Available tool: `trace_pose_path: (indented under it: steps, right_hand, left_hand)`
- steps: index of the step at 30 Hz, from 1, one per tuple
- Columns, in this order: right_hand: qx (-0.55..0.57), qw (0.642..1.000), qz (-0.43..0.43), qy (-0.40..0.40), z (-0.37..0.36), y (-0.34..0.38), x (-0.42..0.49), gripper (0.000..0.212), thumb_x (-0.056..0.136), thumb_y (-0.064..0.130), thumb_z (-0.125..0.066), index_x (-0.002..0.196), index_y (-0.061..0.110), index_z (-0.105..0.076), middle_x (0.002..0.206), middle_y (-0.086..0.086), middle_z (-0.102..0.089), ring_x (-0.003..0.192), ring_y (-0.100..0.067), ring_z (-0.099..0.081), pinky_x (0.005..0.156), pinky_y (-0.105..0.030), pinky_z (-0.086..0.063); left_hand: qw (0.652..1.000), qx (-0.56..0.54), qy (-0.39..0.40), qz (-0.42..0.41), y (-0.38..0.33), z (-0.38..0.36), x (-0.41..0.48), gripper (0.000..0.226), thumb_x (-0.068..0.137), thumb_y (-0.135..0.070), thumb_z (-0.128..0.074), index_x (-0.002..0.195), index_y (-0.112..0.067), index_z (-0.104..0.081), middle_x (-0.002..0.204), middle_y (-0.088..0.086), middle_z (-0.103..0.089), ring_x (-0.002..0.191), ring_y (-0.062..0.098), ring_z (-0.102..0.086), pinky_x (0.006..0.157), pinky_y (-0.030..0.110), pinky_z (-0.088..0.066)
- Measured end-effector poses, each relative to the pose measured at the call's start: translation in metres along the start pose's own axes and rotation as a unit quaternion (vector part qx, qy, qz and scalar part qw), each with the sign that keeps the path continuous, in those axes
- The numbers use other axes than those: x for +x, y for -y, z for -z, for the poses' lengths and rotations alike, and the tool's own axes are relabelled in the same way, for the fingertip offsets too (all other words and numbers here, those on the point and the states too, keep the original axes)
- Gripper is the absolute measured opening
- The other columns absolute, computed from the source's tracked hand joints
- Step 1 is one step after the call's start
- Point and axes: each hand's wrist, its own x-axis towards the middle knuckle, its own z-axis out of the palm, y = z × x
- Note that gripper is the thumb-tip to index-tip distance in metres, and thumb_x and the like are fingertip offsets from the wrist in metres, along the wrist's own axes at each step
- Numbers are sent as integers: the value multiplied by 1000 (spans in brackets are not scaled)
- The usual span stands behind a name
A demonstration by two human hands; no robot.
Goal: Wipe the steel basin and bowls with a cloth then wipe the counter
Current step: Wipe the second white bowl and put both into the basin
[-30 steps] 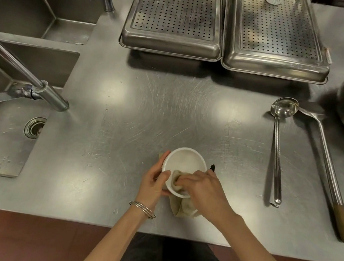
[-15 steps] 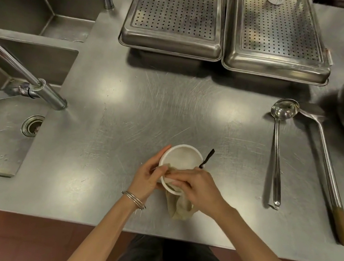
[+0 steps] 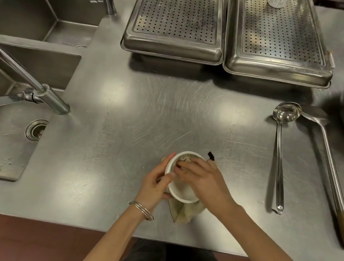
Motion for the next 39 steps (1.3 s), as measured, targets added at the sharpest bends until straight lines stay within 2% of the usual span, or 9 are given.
trace_pose_path:
  steps: [9, 13, 15, 19, 24, 27, 31, 36, 39]
  right_hand:
    - [8, 997, -70, 19, -1, -4, -18, 42, 55, 6, -86, 92, 21, -74, 97, 12, -70, 93, -15, -44, 75, -29, -47]
    - [195, 956, -168, 141, 19, -16, -16, 19, 84, 19, -67, 102, 20, -73, 82, 25, -54, 91, -8, -43, 82, -22, -38]
    - [264, 936, -223, 75, 20, -18, -17, 19, 85, 19, -66, 103, 19, -73, 93, 10, -68, 95, -15, -54, 86, -22, -40]
    - [107, 970, -212, -55, 11, -2, -10, 17, 71, 13, -67, 86, 14, -75, 89, 4, -74, 83, -12, -62, 79, -11, -37]
    - [14, 974, -211, 75, 10, 11, -13, 23, 62, 18, -84, 82, 23, -75, 82, 10, -73, 74, -16, -64, 65, -16, -46]
    - [179, 932, -272, 161, 23, 2, -5, 16, 88, 21, -60, 98, 22, -73, 96, 3, -72, 88, -14, -61, 77, -21, -42]
    - [312, 890, -327, 51, 29, 2, 8, 17, 87, 17, -62, 98, 20, -74, 94, 10, -72, 84, 1, -59, 78, -2, -35]
    - [272, 927, -208, 150, 36, 7, 4, 20, 90, 21, -58, 105, 20, -72, 96, 2, -72, 81, -4, -58, 71, -5, -35]
    - [209, 938, -167, 219, 43, -8, -7, 20, 91, 24, -57, 104, 24, -71, 101, 7, -71, 87, -3, -55, 75, -11, -37]
  left_hand:
    - [1000, 3, -30, -10, -6, -3, 5, 42, 92, -3, -48, 120, -34, -51, 105, -20, -58, 82, -7, -61, 60, 27, -57]
    - [999, 1, -27, 25, -6, -11, 6, 37, 94, -6, -45, 120, -32, -51, 101, -17, -57, 78, -4, -60, 53, 21, -54]
    - [999, -12, -13, 27, -9, -15, 7, 37, 94, -5, -45, 119, -32, -51, 102, -14, -57, 76, -8, -61, 52, 19, -52]
    - [1000, -21, -12, 2, -12, -28, 8, 41, 91, -3, -51, 118, -33, -52, 106, -14, -59, 79, -5, -62, 55, 20, -53]
    - [998, -25, -58, 5, -5, -28, 9, 40, 91, -3, -50, 119, -32, -54, 105, -8, -61, 85, 5, -60, 56, 23, -55]
    - [999, 1, -50, 19, -2, -27, 14, 39, 93, -7, -48, 122, -33, -51, 102, -8, -61, 81, 4, -62, 61, 30, -58]
    - [999, 3, -36, 12, -5, -31, 18, 39, 94, -12, -48, 127, -33, -50, 102, -10, -63, 80, 0, -65, 58, 27, -57]
    - [998, 11, -58, -6, -7, -16, 23, 41, 94, -6, -45, 124, -33, -51, 77, -27, -64, 67, -7, -61, 62, 35, -57]
    - [998, -14, -61, 4, -4, -12, 17, 39, 94, -6, -46, 122, -32, -52, 95, -24, -61, 82, 1, -61, 59, 31, -58]
